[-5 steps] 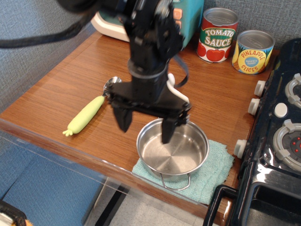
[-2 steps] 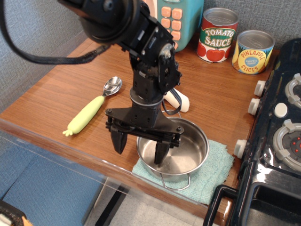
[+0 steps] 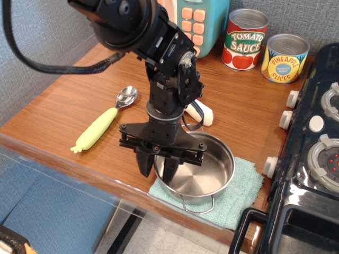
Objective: Place the pot to the left of the spoon
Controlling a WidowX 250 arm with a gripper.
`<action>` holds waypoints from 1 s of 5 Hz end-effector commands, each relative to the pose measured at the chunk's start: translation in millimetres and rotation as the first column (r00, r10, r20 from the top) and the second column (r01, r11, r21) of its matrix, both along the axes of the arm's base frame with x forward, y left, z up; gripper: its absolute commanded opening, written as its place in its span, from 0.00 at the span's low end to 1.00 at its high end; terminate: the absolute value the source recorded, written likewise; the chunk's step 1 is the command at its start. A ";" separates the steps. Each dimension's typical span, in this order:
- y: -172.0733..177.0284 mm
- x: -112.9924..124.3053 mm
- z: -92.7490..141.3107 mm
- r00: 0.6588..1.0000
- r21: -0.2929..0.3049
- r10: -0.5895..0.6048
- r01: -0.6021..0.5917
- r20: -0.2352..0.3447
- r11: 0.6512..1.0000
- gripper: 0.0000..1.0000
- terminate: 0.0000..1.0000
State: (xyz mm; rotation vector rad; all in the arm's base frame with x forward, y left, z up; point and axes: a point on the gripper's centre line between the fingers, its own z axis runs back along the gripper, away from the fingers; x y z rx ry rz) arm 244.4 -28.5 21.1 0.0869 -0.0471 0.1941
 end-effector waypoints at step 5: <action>155.8 62.9 98.3 0.908 -0.056 0.400 -0.396 0.128 0.916 0.00 0.00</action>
